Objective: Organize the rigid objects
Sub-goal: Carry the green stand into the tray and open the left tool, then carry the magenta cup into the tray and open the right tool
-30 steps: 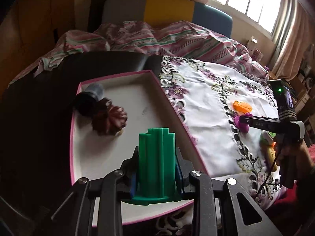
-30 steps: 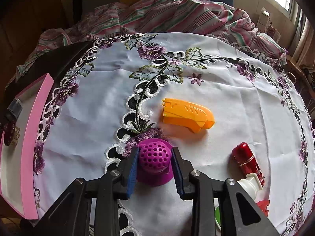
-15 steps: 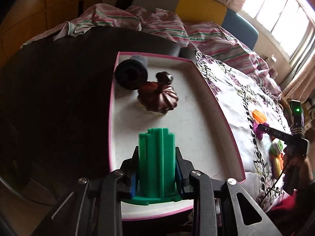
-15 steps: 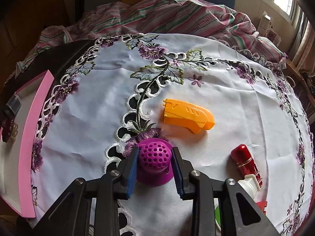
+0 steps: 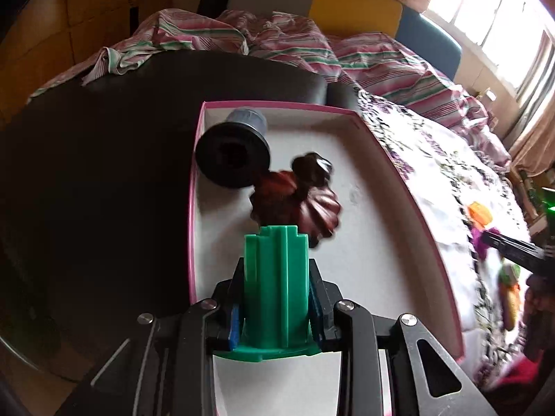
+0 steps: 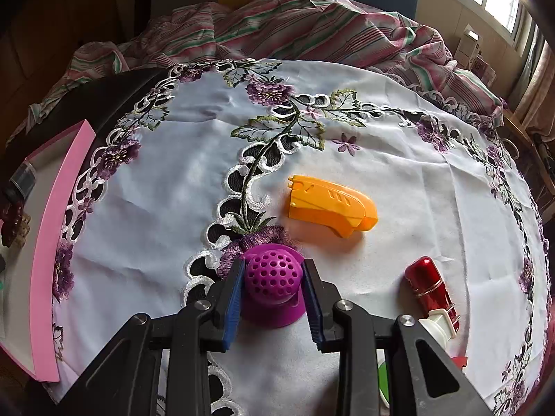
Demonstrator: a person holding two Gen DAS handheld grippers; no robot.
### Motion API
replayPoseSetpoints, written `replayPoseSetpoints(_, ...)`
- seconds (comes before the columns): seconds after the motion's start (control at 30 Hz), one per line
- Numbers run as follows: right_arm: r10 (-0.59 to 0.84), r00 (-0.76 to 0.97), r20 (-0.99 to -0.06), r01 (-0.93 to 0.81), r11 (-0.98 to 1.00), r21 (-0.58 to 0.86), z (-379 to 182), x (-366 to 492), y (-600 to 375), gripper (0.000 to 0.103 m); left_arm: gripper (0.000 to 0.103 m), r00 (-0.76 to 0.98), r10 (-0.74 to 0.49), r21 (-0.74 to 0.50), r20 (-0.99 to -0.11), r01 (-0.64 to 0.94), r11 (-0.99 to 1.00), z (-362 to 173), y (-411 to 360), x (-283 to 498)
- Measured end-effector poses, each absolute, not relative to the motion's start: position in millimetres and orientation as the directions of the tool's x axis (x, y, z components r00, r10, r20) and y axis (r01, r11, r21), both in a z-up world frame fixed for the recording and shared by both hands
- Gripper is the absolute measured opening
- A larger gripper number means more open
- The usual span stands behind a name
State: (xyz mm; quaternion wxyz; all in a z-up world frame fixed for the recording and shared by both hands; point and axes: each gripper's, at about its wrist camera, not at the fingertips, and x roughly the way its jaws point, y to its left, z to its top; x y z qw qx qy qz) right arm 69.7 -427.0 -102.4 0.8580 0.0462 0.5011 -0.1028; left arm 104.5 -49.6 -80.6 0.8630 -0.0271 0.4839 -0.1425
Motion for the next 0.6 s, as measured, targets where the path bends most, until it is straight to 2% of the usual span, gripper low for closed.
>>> replayPoseSetpoints(0.03,-0.130,0.477,-0.869,0.223,0.974,-0.023,-102.6,69.5,-426.8,0.032,0.031,0.490,-0.272,-0.186,-0.829,0.218,0.958,-81.9,-49.6,107.3)
replayPoseSetpoints(0.17,-0.130,0.476,-0.870,0.225,0.974,-0.023,-102.7,69.7,-427.0,0.032,0.044,0.485,-0.265,-0.199,-0.833,0.184,0.963,-83.0,-43.9,112.5)
replayPoseSetpoints(0.27,-0.136,0.474,-0.870,0.229,0.973,-0.028,-102.9,70.4,-427.9,0.032,0.044,0.504,-0.262,-0.194,-0.823,0.185,0.963,-79.2,-42.2,105.8)
replayPoseSetpoints(0.37,-0.138,0.469,-0.872,0.231,0.972,-0.029,-104.0,71.5,-428.3,0.032,0.053,0.531,-0.244,-0.183,-0.812,0.165,0.969,-72.3,-38.9,94.7)
replayPoseSetpoints(0.6,-0.153,0.469,-0.870,0.242,0.969,-0.040,-103.2,70.9,-428.4,0.032,0.054,0.584,-0.191,-0.131,-0.789,0.143,0.981,-57.0,-34.4,70.0)
